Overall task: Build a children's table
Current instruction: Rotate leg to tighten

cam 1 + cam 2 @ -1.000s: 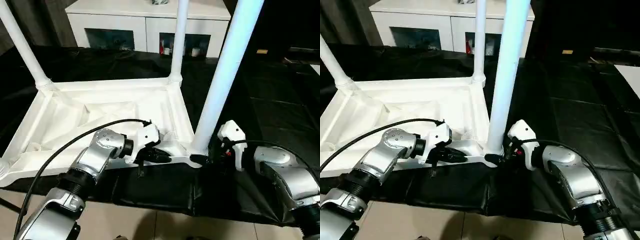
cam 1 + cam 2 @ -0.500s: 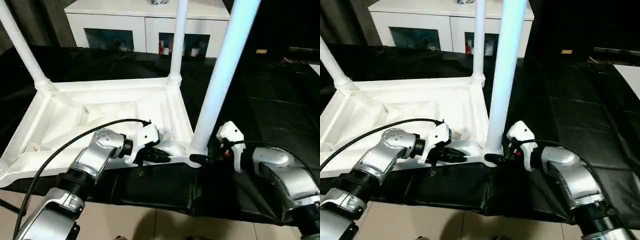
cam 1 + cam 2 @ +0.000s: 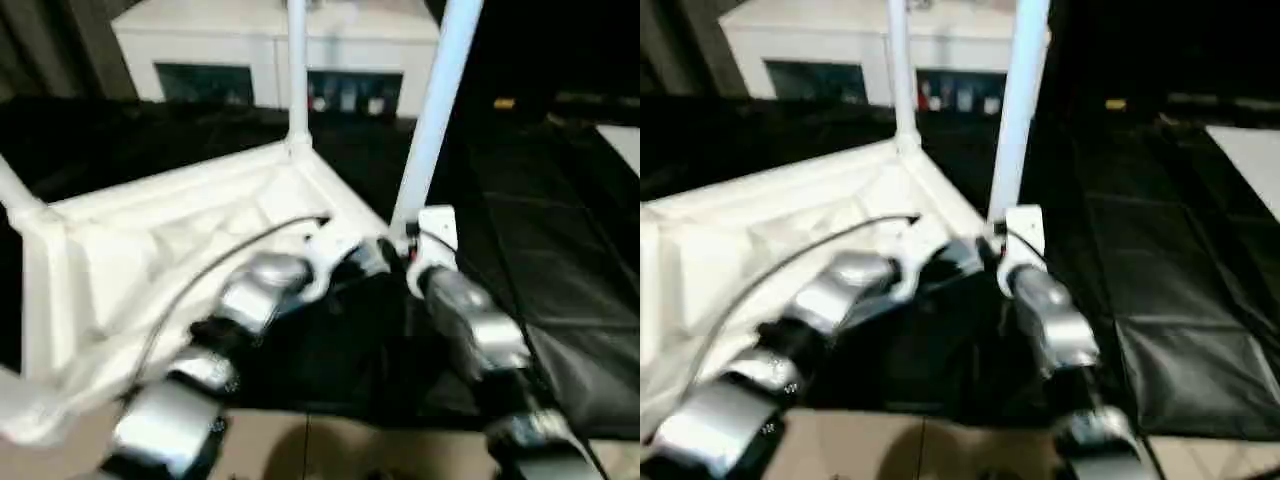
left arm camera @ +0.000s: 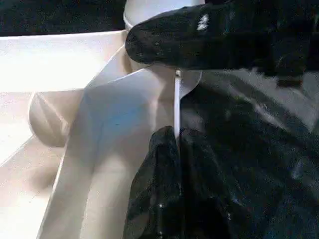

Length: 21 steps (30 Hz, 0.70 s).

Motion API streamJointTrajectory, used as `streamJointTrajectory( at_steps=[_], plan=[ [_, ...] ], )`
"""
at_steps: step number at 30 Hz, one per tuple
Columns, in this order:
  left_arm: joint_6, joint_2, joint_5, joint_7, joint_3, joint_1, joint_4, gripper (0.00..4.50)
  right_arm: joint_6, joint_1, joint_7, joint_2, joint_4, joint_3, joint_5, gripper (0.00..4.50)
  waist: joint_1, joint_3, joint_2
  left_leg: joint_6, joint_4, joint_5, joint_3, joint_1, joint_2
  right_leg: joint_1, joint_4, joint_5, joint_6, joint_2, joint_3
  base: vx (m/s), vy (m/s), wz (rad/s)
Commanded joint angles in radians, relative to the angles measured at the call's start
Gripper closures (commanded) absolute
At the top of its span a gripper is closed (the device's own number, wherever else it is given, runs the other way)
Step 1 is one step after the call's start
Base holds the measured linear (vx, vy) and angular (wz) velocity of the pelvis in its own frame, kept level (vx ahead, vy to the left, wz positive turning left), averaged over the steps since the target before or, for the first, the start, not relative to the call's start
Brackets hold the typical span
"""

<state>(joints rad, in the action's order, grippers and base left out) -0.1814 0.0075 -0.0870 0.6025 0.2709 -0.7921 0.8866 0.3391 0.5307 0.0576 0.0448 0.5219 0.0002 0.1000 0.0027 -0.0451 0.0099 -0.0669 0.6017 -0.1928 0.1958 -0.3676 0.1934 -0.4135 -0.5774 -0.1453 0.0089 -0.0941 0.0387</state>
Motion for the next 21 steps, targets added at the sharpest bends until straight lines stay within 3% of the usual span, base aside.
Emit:
streamJointTrajectory(
  at_steps=[1, 5, 7, 10, 11, 12, 16, 18, 19, 20, 21],
  plan=[
    [0.014, -0.024, -0.001, -0.049, -0.021, -0.027, 0.025, 4.5, 0.019, -0.021, 0.038, -0.015, 0.089, -0.003, -0.035, 1.85, -0.003, 0.066, -0.01, 0.026, -0.075, -0.256, -0.01, 0.009, 0.014, 0.042, 0.072, -0.319, -0.188, -0.028, -0.018, 0.0, 0.0, 0.0],
    [0.022, -0.022, -0.003, -0.039, -0.024, -0.032, 0.023, 4.5, -0.022, -0.016, 0.033, -0.008, 0.067, 0.022, -0.056, 1.86, -0.001, 0.067, -0.006, 0.037, -0.076, -0.251, -0.011, 0.008, 0.014, 0.046, 0.07, -0.308, -0.185, -0.029, -0.017, 0.0, 0.0, 0.0],
    [0.035, -0.005, -0.002, -0.019, -0.019, -0.024, 0.013, 4.5, -0.048, -0.024, 0.012, 0.011, 0.029, 0.02, -0.062, 1.16, 0.0, 0.067, -0.007, 0.042, -0.076, -0.253, -0.01, 0.007, 0.014, 0.046, 0.071, -0.306, -0.186, -0.03, -0.017, 0.0, 0.0, 0.0],
    [0.068, 0.045, 0.0, 0.071, 0.003, 0.015, -0.035, 4.5, -0.047, -0.044, -0.052, 0.055, -0.047, -0.014, -0.019, 1.06, 0.002, 0.069, -0.007, 0.054, -0.076, -0.228, -0.012, 0.003, 0.016, 0.051, 0.066, -0.265, -0.194, -0.03, -0.018, 0.0, 0.0, 0.0],
    [0.095, 0.078, 0.0, 0.14, 0.021, 0.047, -0.077, 4.5, -0.016, -0.057, -0.14, 0.087, -0.098, -0.029, 0.027, 0.94, 0.002, 0.07, -0.008, 0.061, -0.076, -0.222, -0.012, 0.001, 0.017, 0.054, 0.064, -0.249, -0.199, -0.03, -0.018, 0.0, 0.0, 0.0],
    [0.106, 0.091, 0.001, 0.166, 0.027, 0.059, -0.094, 4.5, -0.001, -0.063, -0.181, 0.1, -0.119, -0.03, 0.045, 0.81, 0.005, 0.071, -0.008, 0.088, -0.072, -0.194, -0.01, 0.0, 0.019, 0.055, 0.057, -0.192, -0.221, -0.031, -0.02, 0.0, 0.0, 0.0],
    [0.14, 0.17, 0.029, 0.338, 0.058, 0.129, -0.202, 4.5, 0.009, -0.133, -0.464, 0.251, -0.258, 0.041, 0.09, 0.81, 0.017, 0.069, -0.006, 0.123, -0.07, -0.161, -0.006, 0.002, 0.027, 0.056, 0.05, -0.143, -0.254, -0.031, -0.022, 0.0, 0.0, 0.0],
    [0.151, 0.188, 0.029, 0.368, 0.069, 0.14, -0.218, 4.5, 0.011, -0.148, -0.521, 0.281, -0.281, 0.055, 0.103, 0.81, 0.024, 0.069, -0.001, 0.108, -0.069, -0.175, -0.003, 0.007, 0.028, 0.051, 0.051, -0.169, -0.257, -0.031, -0.022, 0.0, 0.0, 0.0],
    [0.151, 0.214, 0.044, 0.427, 0.078, 0.156, -0.249, 4.5, 0.002, -0.183, -0.636, 0.345, -0.326, 0.083, 0.123, 0.81, 0.024, 0.068, -0.001, 0.102, -0.07, -0.183, -0.004, 0.007, 0.028, 0.049, 0.052, -0.179, -0.257, -0.031, -0.022, 0.0, 0.0, 0.0],
    [0.151, 0.214, 0.044, 0.427, 0.078, 0.156, -0.249, 4.5, 0.002, -0.183, -0.636, 0.345, -0.326, 0.083, 0.123, 0.81, 0.029, 0.068, -0.001, 0.097, -0.071, -0.19, -0.005, 0.01, 0.03, 0.053, 0.052, -0.184, -0.254, -0.031, -0.021, 0.0, 0.0, 0.0],
    [0.141, 0.238, 0.068, 0.485, 0.082, 0.171, -0.284, 4.5, -0.004, -0.219, -0.758, 0.413, -0.371, 0.111, 0.143, 0.81, 0.03, 0.065, -0.001, 0.093, -0.075, -0.205, -0.006, 0.009, 0.034, 0.054, 0.05, -0.191, -0.253, -0.03, -0.022, 0.0, 0.0, 0.0]
  ],
)
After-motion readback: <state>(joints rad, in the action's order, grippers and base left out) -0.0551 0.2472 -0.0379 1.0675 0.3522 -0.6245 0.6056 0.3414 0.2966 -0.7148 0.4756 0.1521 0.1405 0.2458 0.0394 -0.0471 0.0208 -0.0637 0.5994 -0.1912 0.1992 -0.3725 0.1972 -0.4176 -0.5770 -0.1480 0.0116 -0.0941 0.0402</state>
